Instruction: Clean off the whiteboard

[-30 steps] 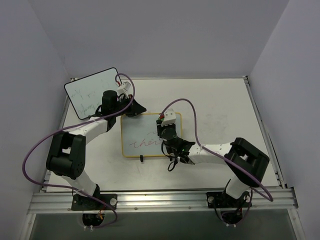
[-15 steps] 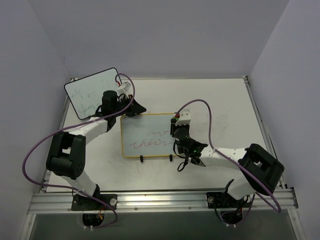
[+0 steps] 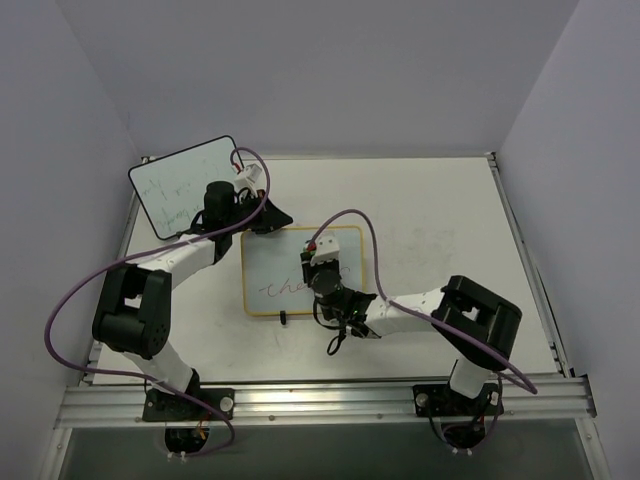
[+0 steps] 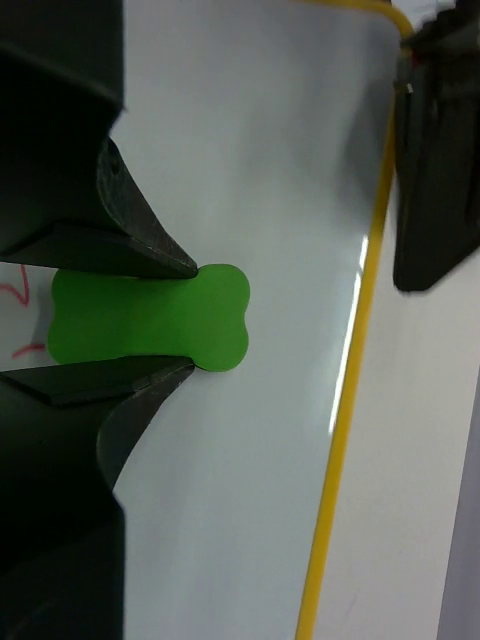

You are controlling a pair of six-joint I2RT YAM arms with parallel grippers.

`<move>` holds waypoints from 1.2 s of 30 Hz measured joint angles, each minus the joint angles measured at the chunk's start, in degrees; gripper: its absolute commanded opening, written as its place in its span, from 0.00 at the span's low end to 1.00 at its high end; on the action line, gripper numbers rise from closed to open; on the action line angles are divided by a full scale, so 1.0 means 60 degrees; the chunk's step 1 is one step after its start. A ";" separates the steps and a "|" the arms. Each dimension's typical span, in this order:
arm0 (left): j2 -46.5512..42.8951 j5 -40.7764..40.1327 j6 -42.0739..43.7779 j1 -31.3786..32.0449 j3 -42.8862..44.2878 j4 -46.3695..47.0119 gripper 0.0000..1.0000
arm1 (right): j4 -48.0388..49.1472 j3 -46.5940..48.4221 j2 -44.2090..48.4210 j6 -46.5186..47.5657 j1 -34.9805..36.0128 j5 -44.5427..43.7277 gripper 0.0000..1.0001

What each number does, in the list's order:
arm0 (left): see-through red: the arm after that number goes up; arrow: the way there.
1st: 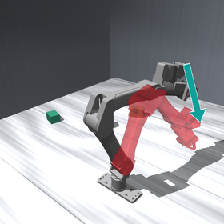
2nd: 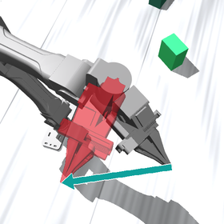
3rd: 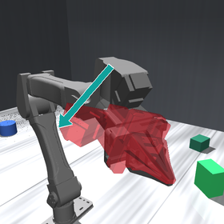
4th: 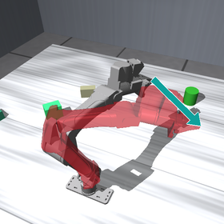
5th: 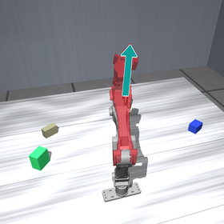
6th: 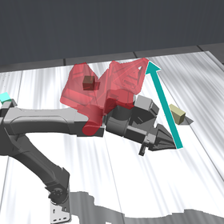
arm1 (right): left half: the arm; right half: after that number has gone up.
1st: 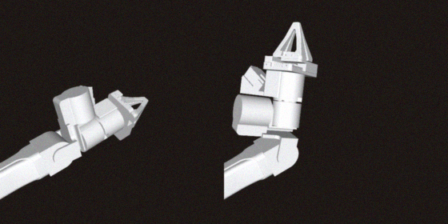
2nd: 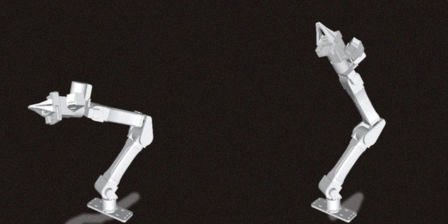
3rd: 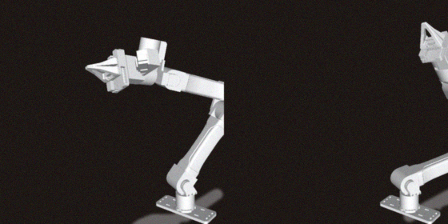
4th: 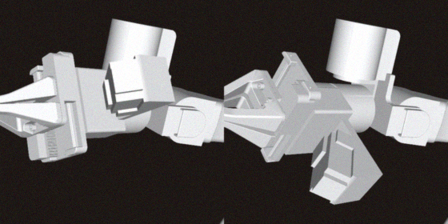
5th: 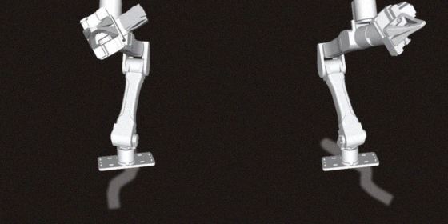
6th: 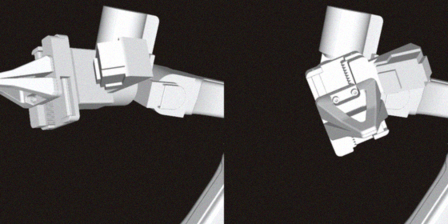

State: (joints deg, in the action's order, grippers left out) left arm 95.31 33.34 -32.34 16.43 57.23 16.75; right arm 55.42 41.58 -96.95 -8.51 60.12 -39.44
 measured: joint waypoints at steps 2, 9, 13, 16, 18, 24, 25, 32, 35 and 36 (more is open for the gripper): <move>0.0000 0.0000 0.0004 0.0000 0.0000 0.0000 0.02 | 0.0095 0.0299 -0.0412 0.0055 0.0382 0.0015 0.00; 0.0000 0.0000 0.0004 0.0000 0.0000 0.0011 0.02 | 0.0182 0.1257 -0.1446 0.0255 0.0940 0.0051 0.00; 0.0000 0.0004 0.0004 0.0000 0.0000 0.0011 0.02 | 0.0193 0.1413 -0.1563 0.0342 0.0951 0.0029 0.00; 0.0000 0.0004 0.0004 0.0000 0.0000 0.0018 0.02 | 0.0270 0.1315 -0.1526 0.0353 0.0943 0.0004 0.00; 0.0000 0.0011 0.0000 0.0000 0.0000 0.0022 0.02 | 0.0382 0.0969 -0.1304 0.0310 0.0929 0.0073 0.00; 0.0000 0.0029 0.0000 0.0000 0.0000 0.0044 0.02 | 0.0248 -0.0492 0.0004 0.0113 0.0557 -0.0146 0.00; 0.0000 0.0033 0.0000 0.0000 0.0000 0.0044 0.02 | 0.0138 -0.0710 0.0240 0.0062 0.0477 -0.0237 0.00; 0.0000 0.0044 -0.0004 0.0000 0.0000 0.0055 0.02 | -0.0721 -0.1974 0.1745 -0.0590 0.0055 -0.0896 0.00; 0.0000 0.0062 -0.0004 0.0000 0.0000 0.0066 0.02 | -0.0994 -0.2167 0.2124 -0.0805 -0.0142 -0.0980 0.00; 0.0000 0.0062 -0.0004 0.0000 0.0000 0.0066 0.02 | -0.1067 -0.2178 0.2193 -0.0838 -0.0215 -0.0980 0.00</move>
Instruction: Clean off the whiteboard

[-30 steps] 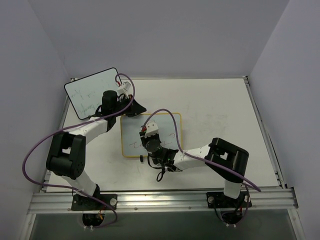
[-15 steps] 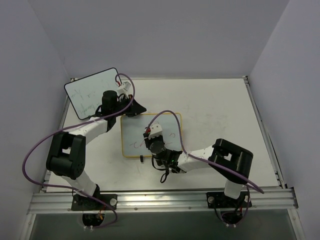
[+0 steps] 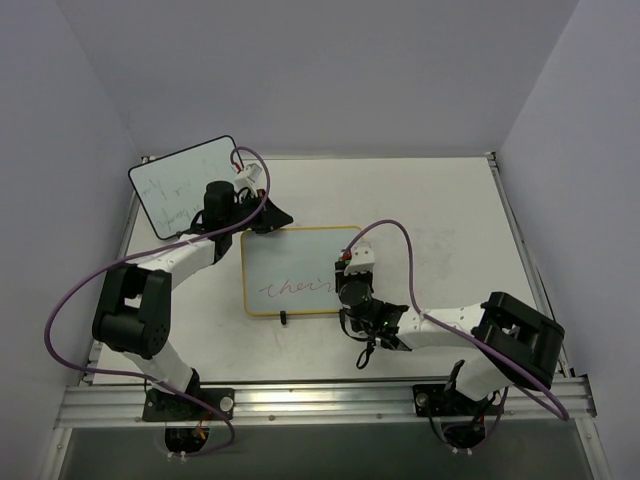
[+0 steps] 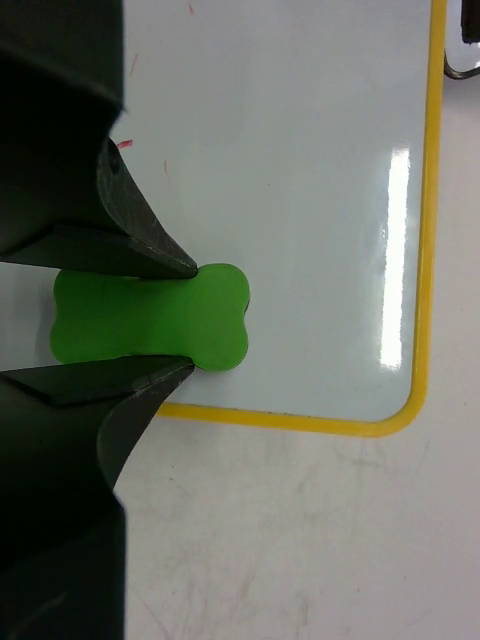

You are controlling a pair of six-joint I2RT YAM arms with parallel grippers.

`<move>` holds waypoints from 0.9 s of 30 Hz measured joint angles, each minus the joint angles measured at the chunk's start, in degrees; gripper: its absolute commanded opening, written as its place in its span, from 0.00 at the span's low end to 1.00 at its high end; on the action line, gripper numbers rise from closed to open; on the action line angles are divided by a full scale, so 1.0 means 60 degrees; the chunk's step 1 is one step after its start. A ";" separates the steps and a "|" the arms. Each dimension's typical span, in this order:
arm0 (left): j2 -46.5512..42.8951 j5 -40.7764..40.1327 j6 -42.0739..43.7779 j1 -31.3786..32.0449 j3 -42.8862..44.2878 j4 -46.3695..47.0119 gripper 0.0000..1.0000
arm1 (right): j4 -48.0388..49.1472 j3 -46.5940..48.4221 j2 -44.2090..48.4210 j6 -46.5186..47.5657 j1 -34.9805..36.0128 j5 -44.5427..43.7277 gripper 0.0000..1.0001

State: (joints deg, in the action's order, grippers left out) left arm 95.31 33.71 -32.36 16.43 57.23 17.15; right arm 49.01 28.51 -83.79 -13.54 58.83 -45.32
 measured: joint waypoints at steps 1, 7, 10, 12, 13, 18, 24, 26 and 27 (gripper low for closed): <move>0.0000 0.0000 0.0000 0.0000 0.0000 0.0000 0.02 | -0.0018 0.0000 0.0029 -0.0015 -0.0062 0.0000 0.00; 0.0000 0.0000 0.0004 0.0000 0.0000 -0.0004 0.02 | 0.0000 0.0058 0.0040 0.0124 -0.0262 0.0087 0.00; 0.0000 0.0000 0.0004 0.0000 0.0000 -0.0004 0.02 | 0.0055 0.0182 0.0029 0.0288 -0.0459 0.0204 0.00; 0.0000 0.0000 0.0004 0.0000 0.0000 -0.0004 0.02 | 0.0127 0.0295 -0.0025 0.0379 -0.0576 0.0270 0.00; 0.0000 0.0000 0.0004 0.0000 0.0000 -0.0004 0.02 | 0.0153 0.0346 -0.0055 0.0415 -0.0616 0.0317 0.00; 0.0000 0.0000 0.0004 0.0000 0.0000 -0.0007 0.02 | 0.0273 0.0364 -0.0091 0.0364 -0.0608 0.0535 0.00; 0.0000 0.0000 0.0004 0.0000 0.0000 0.0000 0.02 | 0.1209 -0.0386 -0.0197 -0.0033 -0.0120 0.0601 0.00; 0.0000 0.0000 0.0004 0.0000 0.0000 0.0000 0.02 | 0.1322 -0.0597 -0.0211 -0.0189 0.0066 0.0601 0.00; 0.0000 0.0000 0.0004 0.0000 0.0000 0.0007 0.02 | 0.1362 -0.0674 -0.0215 -0.0291 0.0142 0.0605 0.00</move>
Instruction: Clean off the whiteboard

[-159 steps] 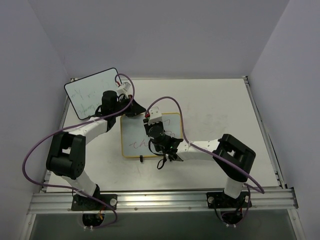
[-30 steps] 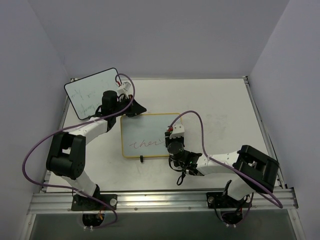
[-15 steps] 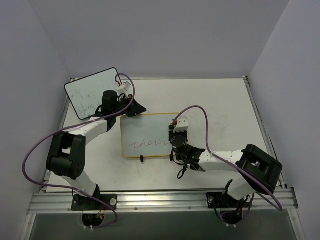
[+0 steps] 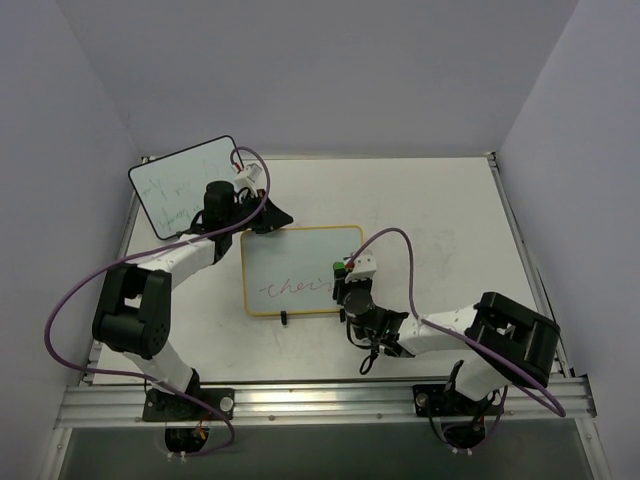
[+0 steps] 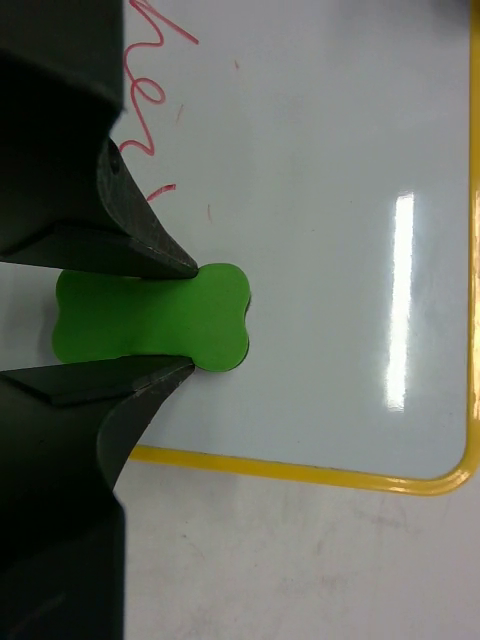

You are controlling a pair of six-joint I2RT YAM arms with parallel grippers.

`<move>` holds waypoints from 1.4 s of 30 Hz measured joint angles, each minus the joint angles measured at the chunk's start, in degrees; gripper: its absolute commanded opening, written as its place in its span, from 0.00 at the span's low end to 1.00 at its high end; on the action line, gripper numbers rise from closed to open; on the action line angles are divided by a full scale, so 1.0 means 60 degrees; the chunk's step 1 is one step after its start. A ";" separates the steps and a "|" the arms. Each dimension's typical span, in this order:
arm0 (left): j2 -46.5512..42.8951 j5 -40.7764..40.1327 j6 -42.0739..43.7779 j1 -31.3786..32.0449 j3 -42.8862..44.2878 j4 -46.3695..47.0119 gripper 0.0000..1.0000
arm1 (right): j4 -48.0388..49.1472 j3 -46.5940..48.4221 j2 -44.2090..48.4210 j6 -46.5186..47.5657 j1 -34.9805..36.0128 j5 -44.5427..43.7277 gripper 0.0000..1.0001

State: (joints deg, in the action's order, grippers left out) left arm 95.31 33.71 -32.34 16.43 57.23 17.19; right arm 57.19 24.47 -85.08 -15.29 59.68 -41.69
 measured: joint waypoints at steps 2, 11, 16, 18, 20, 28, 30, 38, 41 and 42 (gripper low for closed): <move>0.0000 0.0000 0.0000 0.0000 0.0000 0.0011 0.02 | 0.0127 -0.0157 0.0000 -0.0229 0.0066 -0.0004 0.00; 0.0000 0.0000 -0.0004 0.0000 0.0000 0.0073 0.02 | 0.0284 -0.0667 0.0273 -0.0761 0.0098 -0.0153 0.00; 0.0000 0.0004 -0.0004 0.0000 0.0000 0.0073 0.02 | 0.0313 -0.0590 0.0273 -0.0506 -0.0313 -0.0175 0.00; 0.0000 0.0004 -0.0004 0.0000 0.0000 0.0073 0.02 | 0.0331 -0.0517 0.0273 -0.0353 -0.0579 -0.0157 0.00; 0.0000 0.0004 -0.0004 0.0000 -0.0004 0.0073 0.02 | 0.0331 -0.0397 0.0273 -0.0164 -0.0794 -0.0149 0.00; 0.0000 0.0004 -0.0004 0.0000 -0.0004 0.0073 0.02 | 0.0470 0.0146 -0.0091 0.0423 -0.1020 0.0022 0.00; 0.0000 0.0004 -0.0004 0.0000 -0.0004 0.0073 0.02 | 0.0648 0.0211 -0.0244 0.0474 -0.1013 0.0124 0.00; 0.0000 0.0018 -0.0007 0.0000 -0.0051 0.0102 0.02 | 0.1548 0.0328 -0.0962 0.0499 -0.0565 0.0182 0.00; 0.0000 0.0033 -0.0004 0.0000 -0.0051 0.0106 0.02 | 0.1763 0.0674 -0.1508 0.0514 -0.0033 0.0175 0.00; 0.0000 0.0036 -0.0004 0.0000 -0.0051 0.0106 0.02 | 0.1818 0.0794 -0.1694 0.0528 0.0153 0.0175 0.00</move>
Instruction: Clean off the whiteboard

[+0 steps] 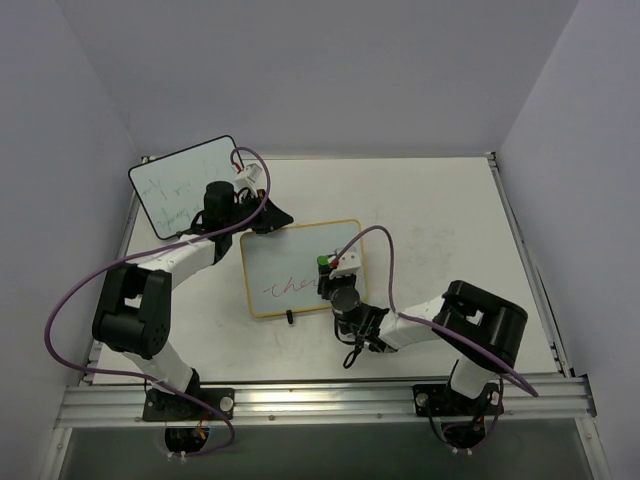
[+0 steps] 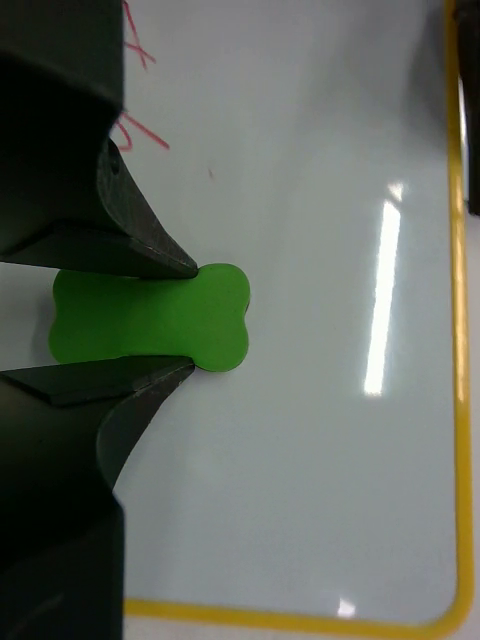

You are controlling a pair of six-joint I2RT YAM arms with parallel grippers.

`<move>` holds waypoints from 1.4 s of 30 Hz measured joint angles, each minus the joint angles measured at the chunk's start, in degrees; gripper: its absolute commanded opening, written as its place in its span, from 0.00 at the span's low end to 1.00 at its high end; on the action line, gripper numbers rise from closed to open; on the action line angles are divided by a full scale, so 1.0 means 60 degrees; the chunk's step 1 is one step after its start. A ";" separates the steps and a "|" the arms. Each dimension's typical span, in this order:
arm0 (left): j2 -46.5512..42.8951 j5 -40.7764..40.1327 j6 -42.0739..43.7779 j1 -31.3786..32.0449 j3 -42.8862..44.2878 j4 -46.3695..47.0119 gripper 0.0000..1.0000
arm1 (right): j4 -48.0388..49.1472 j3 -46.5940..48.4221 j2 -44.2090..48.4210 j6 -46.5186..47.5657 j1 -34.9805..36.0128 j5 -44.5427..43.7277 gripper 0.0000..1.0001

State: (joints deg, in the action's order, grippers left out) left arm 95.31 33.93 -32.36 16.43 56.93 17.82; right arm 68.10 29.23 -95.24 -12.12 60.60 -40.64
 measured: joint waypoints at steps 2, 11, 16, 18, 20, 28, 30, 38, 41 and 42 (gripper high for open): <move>-0.0004 0.0004 0.0000 0.0000 0.0000 0.0004 0.02 | 0.0117 0.0219 -0.0368 0.0025 0.0324 0.0007 0.00; -0.0007 0.0007 0.0000 0.0000 0.0000 0.0015 0.02 | 0.0237 0.0616 -0.0907 0.0124 0.0798 -0.0025 0.00; -0.0007 0.0026 -0.0004 0.0000 0.0000 0.0018 0.02 | 0.0135 0.0291 -0.0510 0.0146 0.0557 0.0102 0.00; -0.0007 0.0040 0.0000 0.0000 0.0000 0.0018 0.02 | 0.0102 -0.0117 -0.0062 0.0135 0.0182 0.0117 0.00; -0.0007 0.0047 0.0000 0.0000 0.0000 0.0018 0.02 | 0.0018 -0.0514 0.0495 0.0109 -0.0302 0.0055 0.00; -0.0007 0.0069 0.0000 0.0000 0.0000 0.0015 0.02 | -0.0455 -0.1111 0.1519 0.0055 -0.1235 -0.0306 0.00; -0.0007 0.0069 0.0000 0.0000 0.0000 0.0018 0.02 | -0.0423 -0.1111 0.1461 0.0051 -0.1235 -0.0310 0.00; -0.0007 0.0073 0.0000 0.0000 0.0000 0.0018 0.02 | 0.0277 -0.0546 0.0441 0.0040 -0.0801 -0.0408 0.00; -0.0007 0.0073 0.0000 0.0000 0.0000 0.0018 0.02 | 0.0470 -0.0193 -0.0033 0.0040 -0.0335 -0.0408 0.00; -0.0007 0.0073 0.0000 0.0000 -0.0004 0.0018 0.02 | 0.0510 -0.0025 -0.0237 0.0040 -0.0102 -0.0408 0.00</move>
State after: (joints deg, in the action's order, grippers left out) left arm 95.26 34.37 -32.36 16.43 56.90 17.93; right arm 71.16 29.08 -96.66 -11.88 59.99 -43.09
